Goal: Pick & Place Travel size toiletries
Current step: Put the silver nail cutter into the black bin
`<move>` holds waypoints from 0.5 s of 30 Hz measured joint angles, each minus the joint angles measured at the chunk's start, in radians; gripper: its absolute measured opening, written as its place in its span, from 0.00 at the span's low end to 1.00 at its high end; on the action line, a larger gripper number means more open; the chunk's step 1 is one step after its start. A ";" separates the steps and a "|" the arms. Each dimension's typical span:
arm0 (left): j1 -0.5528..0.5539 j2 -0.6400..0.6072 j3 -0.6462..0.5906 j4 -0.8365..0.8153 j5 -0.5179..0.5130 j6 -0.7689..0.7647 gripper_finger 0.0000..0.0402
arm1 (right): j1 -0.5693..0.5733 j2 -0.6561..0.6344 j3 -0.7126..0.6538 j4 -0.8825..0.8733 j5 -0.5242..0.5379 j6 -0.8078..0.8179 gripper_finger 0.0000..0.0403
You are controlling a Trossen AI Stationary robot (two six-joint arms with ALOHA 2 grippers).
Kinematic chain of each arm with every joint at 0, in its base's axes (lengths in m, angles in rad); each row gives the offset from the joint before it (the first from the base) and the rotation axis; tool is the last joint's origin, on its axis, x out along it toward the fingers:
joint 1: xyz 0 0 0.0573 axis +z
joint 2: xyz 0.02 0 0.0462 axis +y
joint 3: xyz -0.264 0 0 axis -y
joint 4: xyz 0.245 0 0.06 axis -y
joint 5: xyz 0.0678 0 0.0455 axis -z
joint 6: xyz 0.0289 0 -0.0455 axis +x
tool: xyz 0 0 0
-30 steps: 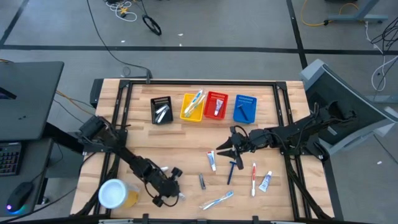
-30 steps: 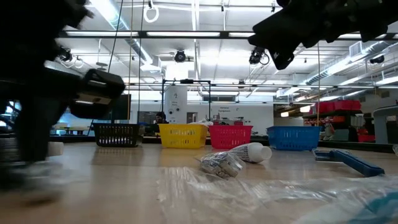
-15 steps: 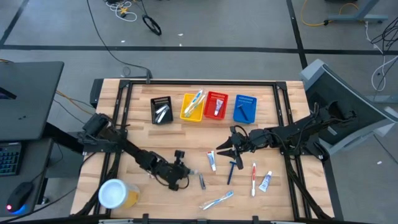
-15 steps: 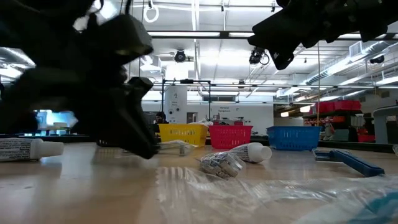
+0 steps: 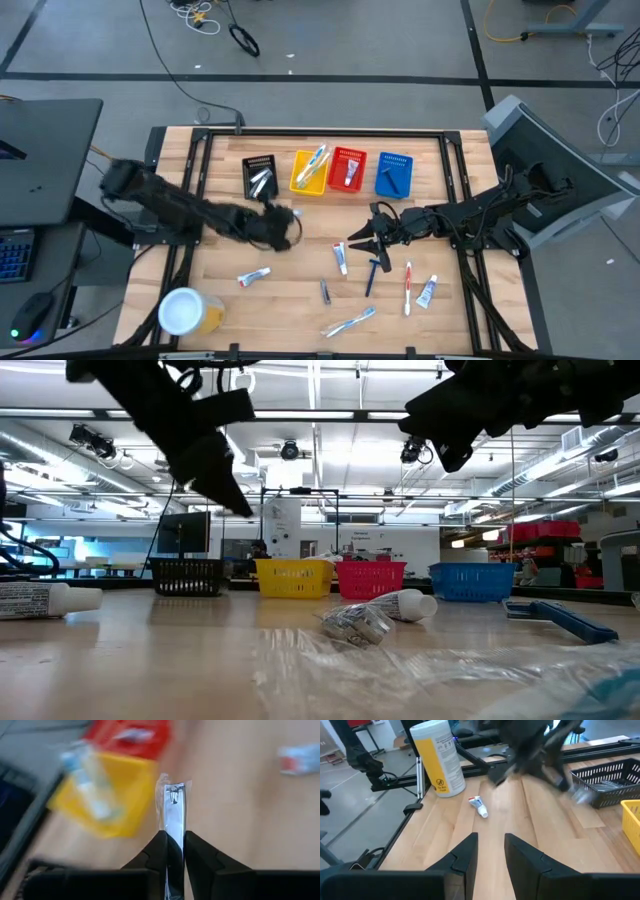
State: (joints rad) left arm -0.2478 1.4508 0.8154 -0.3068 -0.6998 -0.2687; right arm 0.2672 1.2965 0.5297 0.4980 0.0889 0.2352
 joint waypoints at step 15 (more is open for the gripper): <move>0.428 -0.128 0.000 -0.355 0.064 -0.355 0.15 | 0.001 0.000 0.000 0.000 0.023 0.000 0.26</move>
State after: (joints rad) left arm 0.1802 1.3228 0.8154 -0.6622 -0.6362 -0.6239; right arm 0.2680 1.2964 0.5297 0.4977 0.1122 0.2352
